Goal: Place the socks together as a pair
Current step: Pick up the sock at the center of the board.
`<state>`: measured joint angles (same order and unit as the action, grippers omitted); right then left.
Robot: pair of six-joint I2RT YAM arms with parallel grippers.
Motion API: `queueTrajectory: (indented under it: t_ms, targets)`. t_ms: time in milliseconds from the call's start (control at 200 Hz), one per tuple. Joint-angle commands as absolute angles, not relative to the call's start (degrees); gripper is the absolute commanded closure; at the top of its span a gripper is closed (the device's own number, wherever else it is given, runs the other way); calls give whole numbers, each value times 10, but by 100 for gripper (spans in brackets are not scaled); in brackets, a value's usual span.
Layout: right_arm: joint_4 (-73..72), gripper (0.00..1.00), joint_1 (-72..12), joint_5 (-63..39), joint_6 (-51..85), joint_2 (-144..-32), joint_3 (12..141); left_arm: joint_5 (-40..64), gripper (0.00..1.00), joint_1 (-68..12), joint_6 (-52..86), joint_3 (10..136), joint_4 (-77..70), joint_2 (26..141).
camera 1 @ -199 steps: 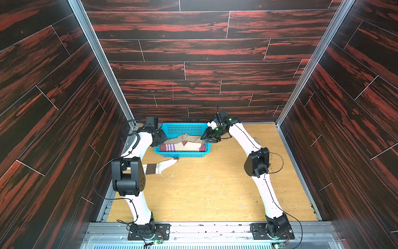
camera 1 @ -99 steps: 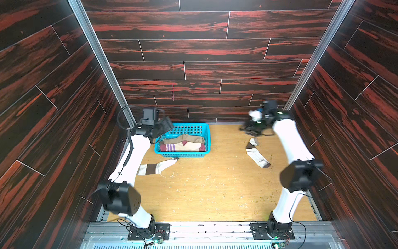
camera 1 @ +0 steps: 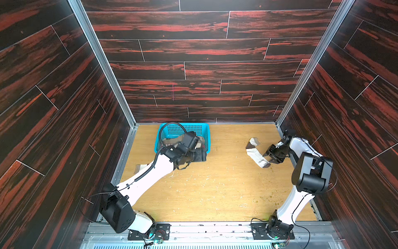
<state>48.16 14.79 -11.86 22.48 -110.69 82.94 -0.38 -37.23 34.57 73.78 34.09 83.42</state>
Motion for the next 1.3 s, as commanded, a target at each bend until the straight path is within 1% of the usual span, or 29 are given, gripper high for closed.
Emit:
queueTrajectory:
  t_ms: [0,291,426,546,591,636,721,802,832,912,1037,1112,1187,1298]
  targets:
    - [463,47,148,-113,243,-1125,811,-28,19,-373,360,727,345,782]
    - [451,47,176,-104,245,-1093,754,-63,19,-373,371,695,383,727]
    - [449,48,176,-105,243,-1122,764,-91,19,-372,387,666,364,698]
    - [448,49,176,-102,247,-1151,789,-122,18,-370,391,661,375,670]
    - [448,52,176,-97,247,-1162,797,-135,18,-368,391,663,386,661]
    - [448,58,176,-99,245,-1174,802,-144,18,-363,391,664,398,652]
    - [445,81,175,-95,244,-1191,806,-157,18,-351,391,663,417,633]
    - [435,96,176,-97,245,-1190,800,-159,18,-334,395,655,424,611]
    - [432,100,175,-102,245,-1186,798,-161,18,-328,395,652,428,602]
    - [422,100,175,-125,244,-1160,789,-169,18,-314,399,646,438,581]
    - [421,100,162,-172,224,-1088,771,-185,18,-297,399,638,455,552]
    - [435,100,148,-195,214,-1030,755,-198,18,-292,398,639,461,538]
    - [441,100,135,-259,226,-964,725,-208,18,-289,399,640,465,528]
    - [487,100,87,-289,230,-878,711,-218,18,-288,403,647,468,521]
